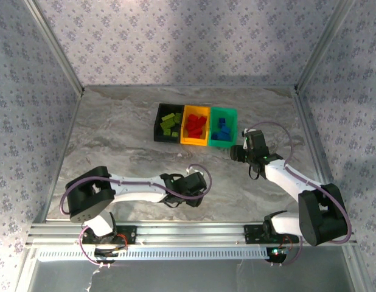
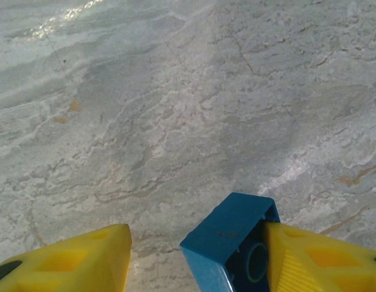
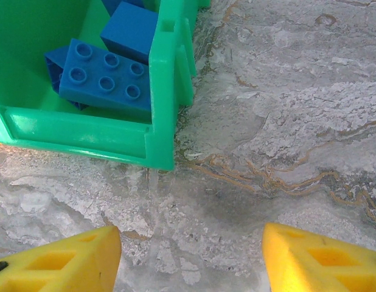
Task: Sort the legos into containers by color
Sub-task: Pick up the lego from the middle-left of the table.
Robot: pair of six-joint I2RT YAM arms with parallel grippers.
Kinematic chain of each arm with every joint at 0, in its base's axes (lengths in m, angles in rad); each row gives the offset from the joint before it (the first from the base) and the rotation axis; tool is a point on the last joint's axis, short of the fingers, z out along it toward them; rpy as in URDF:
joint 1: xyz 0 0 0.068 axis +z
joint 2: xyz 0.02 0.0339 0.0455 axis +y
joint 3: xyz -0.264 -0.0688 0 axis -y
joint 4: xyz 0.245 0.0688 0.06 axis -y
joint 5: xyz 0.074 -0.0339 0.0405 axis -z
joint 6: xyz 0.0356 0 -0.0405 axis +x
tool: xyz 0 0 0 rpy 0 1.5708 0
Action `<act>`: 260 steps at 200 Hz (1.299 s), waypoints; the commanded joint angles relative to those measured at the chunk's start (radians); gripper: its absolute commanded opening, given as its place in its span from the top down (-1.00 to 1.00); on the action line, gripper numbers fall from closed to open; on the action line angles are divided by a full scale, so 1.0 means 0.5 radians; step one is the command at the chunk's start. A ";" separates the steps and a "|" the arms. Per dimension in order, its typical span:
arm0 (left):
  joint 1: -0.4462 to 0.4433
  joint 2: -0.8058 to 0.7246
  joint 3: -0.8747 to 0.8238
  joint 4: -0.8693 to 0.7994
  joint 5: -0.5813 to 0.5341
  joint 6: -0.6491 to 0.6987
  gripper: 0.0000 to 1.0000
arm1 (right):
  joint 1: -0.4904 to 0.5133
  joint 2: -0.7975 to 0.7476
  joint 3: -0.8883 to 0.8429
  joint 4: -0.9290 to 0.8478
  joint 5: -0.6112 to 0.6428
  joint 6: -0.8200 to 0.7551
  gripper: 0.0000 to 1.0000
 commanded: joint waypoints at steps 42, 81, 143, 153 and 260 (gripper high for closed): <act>-0.012 0.120 0.097 -0.010 0.052 0.067 0.18 | -0.012 0.001 0.013 -0.002 -0.003 0.018 -0.29; -0.012 0.101 0.107 -0.040 0.020 0.078 0.31 | -0.012 -0.019 0.002 0.002 0.006 0.017 -0.29; -0.004 0.068 0.236 -0.169 -0.267 0.218 0.35 | -0.015 -0.032 -0.003 0.002 -0.008 0.020 -0.29; 0.014 0.071 0.267 -0.176 -0.302 0.243 0.36 | -0.013 -0.036 -0.007 0.010 -0.010 0.021 -0.29; 0.546 0.303 0.990 -0.044 0.037 0.586 0.36 | -0.019 -0.051 -0.016 0.023 -0.011 0.029 -0.29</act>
